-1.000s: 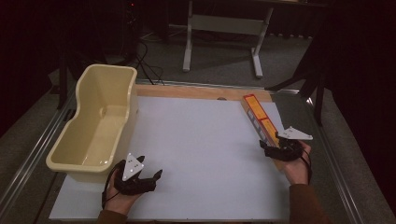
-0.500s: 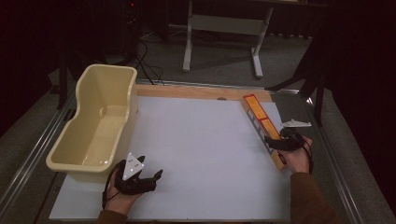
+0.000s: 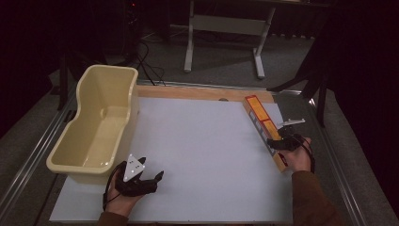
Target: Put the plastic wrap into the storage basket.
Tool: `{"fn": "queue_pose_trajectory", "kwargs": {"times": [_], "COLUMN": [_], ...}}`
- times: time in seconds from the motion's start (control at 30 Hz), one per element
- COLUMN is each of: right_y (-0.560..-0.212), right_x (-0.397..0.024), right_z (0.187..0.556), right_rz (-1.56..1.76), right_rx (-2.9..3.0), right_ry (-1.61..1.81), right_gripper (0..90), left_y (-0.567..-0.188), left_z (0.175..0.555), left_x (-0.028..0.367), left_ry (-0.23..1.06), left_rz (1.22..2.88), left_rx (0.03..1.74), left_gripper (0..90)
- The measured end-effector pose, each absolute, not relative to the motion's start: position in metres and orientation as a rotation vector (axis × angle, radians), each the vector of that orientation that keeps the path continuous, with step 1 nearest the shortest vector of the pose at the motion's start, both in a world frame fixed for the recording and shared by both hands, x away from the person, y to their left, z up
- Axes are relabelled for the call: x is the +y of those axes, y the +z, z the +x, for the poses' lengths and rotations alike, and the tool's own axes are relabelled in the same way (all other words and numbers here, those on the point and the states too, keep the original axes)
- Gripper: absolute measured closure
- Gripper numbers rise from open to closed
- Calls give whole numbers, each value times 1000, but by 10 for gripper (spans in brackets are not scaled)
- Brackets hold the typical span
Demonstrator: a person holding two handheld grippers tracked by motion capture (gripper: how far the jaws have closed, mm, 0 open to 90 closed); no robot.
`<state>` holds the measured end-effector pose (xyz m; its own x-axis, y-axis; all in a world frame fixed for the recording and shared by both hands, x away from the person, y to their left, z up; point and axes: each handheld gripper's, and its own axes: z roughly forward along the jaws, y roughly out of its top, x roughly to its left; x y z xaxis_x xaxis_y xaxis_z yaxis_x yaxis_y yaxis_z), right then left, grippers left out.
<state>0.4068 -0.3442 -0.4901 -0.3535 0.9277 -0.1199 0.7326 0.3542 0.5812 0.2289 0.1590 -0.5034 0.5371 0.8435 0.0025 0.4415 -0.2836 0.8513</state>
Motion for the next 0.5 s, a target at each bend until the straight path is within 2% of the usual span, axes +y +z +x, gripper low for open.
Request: {"fn": "queue_pose_trajectory", "kwargs": {"times": [0.23,0.5], "right_y": [-489,-487], "right_x": [-337,-335], "right_z": [386,324], "right_rz": [1482,1486], "right_rx": [2186,2213], "right_ry": [588,589], "right_gripper": [386,387], "left_y": [-504,-504], "left_z": [228,228], "left_x": [159,159], "left_ry": [587,585], "left_rz": [1912,1916], "left_rx": [1049,1055], "left_gripper": [205,205]}}
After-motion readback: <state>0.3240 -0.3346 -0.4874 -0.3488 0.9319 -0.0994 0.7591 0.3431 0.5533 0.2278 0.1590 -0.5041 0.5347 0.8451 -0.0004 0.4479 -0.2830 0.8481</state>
